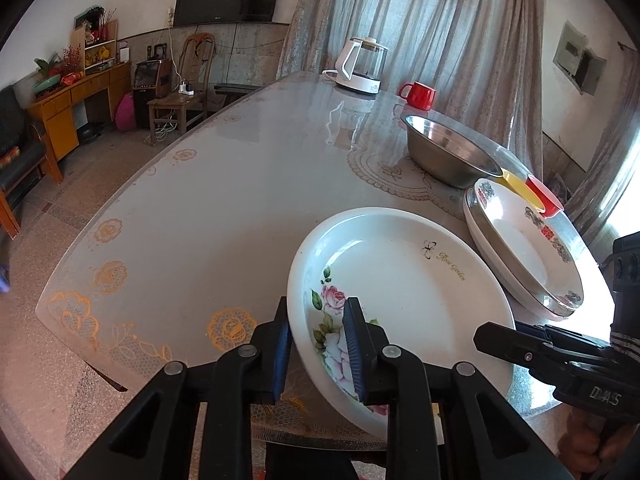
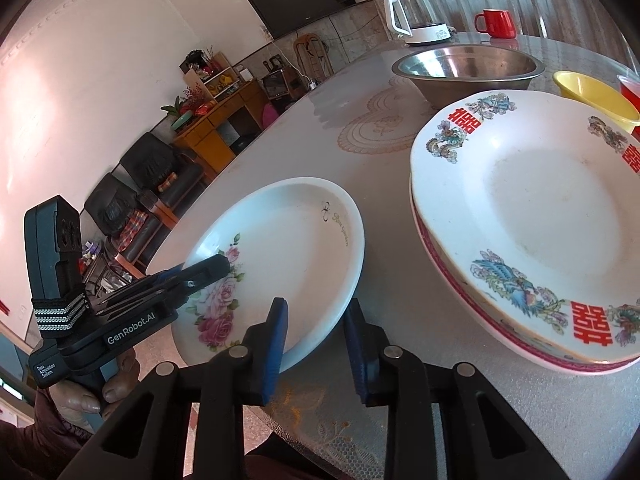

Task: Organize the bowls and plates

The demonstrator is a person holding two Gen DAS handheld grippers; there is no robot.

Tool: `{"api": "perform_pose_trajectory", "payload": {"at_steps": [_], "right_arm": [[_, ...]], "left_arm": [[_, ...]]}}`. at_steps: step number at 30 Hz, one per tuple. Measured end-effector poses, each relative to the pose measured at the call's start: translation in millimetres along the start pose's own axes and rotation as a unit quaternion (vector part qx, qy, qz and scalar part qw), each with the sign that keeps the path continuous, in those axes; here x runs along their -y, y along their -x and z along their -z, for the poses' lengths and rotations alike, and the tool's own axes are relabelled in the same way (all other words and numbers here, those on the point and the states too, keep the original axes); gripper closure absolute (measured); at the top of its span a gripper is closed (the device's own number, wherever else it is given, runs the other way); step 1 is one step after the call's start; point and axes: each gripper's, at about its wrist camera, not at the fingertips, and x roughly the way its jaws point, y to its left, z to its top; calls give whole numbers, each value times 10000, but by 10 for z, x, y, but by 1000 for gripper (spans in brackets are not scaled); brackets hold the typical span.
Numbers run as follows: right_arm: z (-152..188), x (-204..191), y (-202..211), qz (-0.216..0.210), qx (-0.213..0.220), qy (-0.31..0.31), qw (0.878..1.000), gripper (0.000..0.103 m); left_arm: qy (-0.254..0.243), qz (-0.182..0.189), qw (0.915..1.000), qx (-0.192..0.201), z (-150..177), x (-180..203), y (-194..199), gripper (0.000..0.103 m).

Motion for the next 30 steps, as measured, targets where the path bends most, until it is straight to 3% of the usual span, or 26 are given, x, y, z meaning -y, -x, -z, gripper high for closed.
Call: {"api": "perform_pose_trajectory", "payload": {"at_steps": [20, 30], "right_arm": [[51, 15, 216, -82, 309, 21, 9995, 75], [-3, 9, 414, -61, 587, 10, 9983, 75]], "left_arm": [[-68, 60, 9995, 307, -102, 102, 227, 78], [-396, 94, 9975, 570, -225, 320, 365, 78]]}}
